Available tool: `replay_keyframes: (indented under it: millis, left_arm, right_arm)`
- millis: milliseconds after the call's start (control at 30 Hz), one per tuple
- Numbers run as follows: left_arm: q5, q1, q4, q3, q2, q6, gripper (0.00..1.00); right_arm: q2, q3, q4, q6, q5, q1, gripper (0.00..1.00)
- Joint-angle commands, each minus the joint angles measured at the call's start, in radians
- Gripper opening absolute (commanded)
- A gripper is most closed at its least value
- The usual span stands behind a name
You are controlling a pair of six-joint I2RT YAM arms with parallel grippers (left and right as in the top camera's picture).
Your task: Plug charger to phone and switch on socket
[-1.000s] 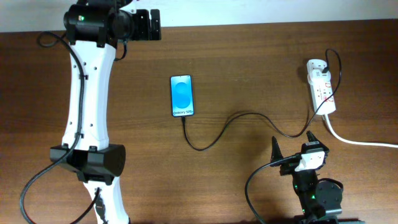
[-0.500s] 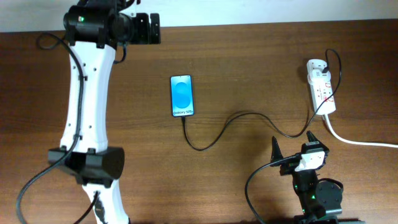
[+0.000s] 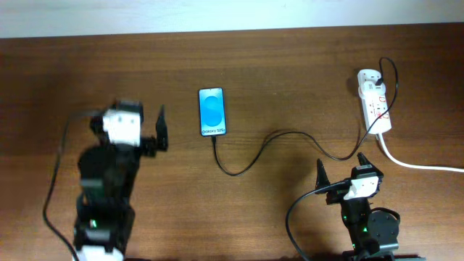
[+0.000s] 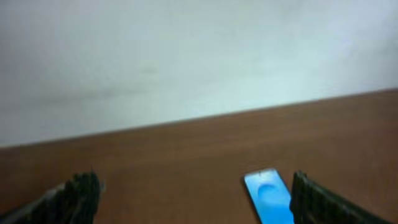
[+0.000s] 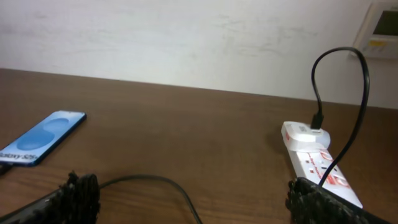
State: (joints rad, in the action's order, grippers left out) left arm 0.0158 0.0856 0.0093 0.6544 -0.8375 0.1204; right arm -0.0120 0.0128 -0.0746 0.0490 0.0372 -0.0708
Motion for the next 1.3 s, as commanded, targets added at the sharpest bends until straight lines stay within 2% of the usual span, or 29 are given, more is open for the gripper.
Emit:
replay_keyframes:
  millis: [0,100,200,333,400,467,1267]
  left_arm:
    - [0.014,-0.024,0.092,-0.237,0.206,0.032,0.99]
    - [0.014,-0.056,0.091,-0.383,0.391,0.036,0.99]
    - [0.014,-0.059,0.066,-0.5,0.553,0.129,1.0]
    - [0.014,-0.059,0.005,-0.573,0.689,0.167,0.99]
    - [0.019,-0.059,-0.08,-0.584,0.759,0.225,1.0]
    - [0.071,-0.06,-0.094,-0.624,0.833,0.309,0.99]
    - [0.074,-0.063,-0.085,-0.645,0.832,0.289,1.0]
  right_arm:
    - [0.009,-0.007,-0.003,0.0,-0.008,-0.008,0.98]
    - [0.009,-0.007,-0.003,0.0,-0.008,-0.008,0.98]
    - [0.009,-0.007,-0.003,0.0,-0.008,-0.008,0.98]
    - [0.008,-0.007,-0.003,0.0,-0.008,-0.008,0.98]
    - [0.009,-0.007,-0.003,0.0,-0.008,-0.008,0.98]
    - [0.009,-0.007,-0.003,0.0,-0.008,-0.008,0.98]
    - [0.008,-0.007,-0.003,0.0,-0.008,-0.008,0.98]
